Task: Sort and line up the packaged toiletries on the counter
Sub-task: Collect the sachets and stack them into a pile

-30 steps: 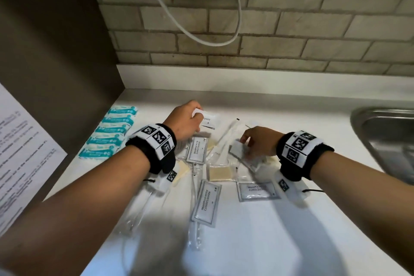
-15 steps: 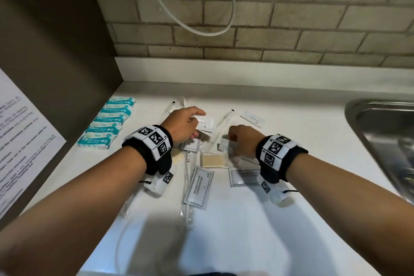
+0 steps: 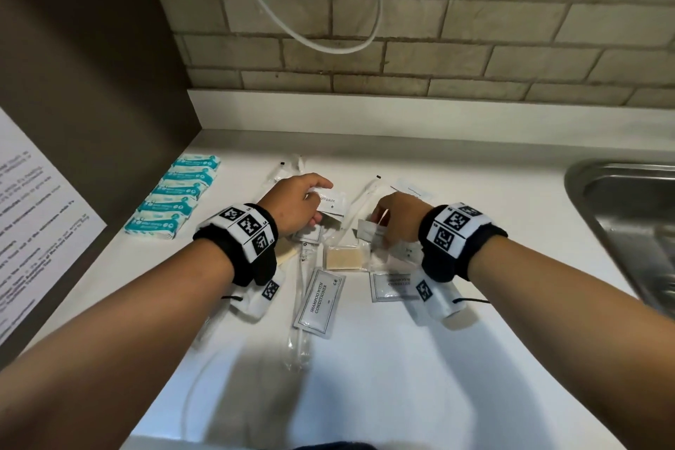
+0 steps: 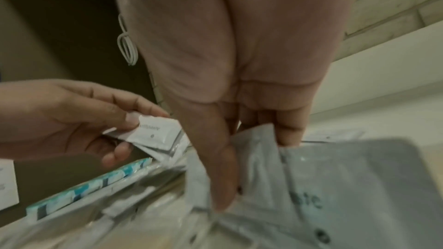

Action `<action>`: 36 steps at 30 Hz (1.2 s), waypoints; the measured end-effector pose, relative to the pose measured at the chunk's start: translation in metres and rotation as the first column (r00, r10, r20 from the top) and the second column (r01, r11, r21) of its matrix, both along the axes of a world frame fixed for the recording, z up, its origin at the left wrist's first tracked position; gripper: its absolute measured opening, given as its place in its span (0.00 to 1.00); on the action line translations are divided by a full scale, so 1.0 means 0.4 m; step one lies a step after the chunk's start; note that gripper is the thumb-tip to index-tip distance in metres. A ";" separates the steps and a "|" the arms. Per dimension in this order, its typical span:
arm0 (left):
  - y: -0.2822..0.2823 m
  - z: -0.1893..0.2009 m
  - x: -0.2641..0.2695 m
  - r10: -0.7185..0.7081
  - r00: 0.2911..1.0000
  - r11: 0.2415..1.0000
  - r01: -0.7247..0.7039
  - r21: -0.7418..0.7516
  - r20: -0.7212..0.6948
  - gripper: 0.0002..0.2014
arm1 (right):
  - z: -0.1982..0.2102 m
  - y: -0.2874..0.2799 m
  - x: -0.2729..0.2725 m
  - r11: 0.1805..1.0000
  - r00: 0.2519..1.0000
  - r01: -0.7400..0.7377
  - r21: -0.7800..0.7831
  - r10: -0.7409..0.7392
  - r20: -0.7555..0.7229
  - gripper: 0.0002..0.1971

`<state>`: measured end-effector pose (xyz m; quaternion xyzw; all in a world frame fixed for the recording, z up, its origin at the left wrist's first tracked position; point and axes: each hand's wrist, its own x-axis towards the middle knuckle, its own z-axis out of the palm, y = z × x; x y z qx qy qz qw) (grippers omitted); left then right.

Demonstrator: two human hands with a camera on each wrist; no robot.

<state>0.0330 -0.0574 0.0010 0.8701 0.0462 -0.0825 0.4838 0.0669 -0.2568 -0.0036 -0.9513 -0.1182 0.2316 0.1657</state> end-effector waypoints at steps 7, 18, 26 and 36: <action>-0.015 0.012 0.050 -0.043 0.999 0.998 0.042 0.049 0.024 0.16 | 0.060 -0.044 0.152 0.988 0.992 0.119 0.093 -0.122 0.025 0.14; -0.033 -0.007 0.160 -0.111 0.994 0.984 0.110 0.138 0.000 0.16 | -0.056 -0.056 0.293 0.958 0.984 0.150 -0.246 -0.121 0.132 0.20; -0.052 -0.019 0.170 -0.113 0.994 0.979 0.112 0.168 -0.001 0.16 | -0.239 -0.122 0.436 0.916 0.996 0.081 -0.393 -0.085 0.006 0.27; -0.026 -0.014 0.163 -0.053 0.996 0.989 0.042 0.138 0.074 0.16 | 0.022 -0.030 0.227 0.953 0.986 0.066 0.295 -0.107 0.126 0.21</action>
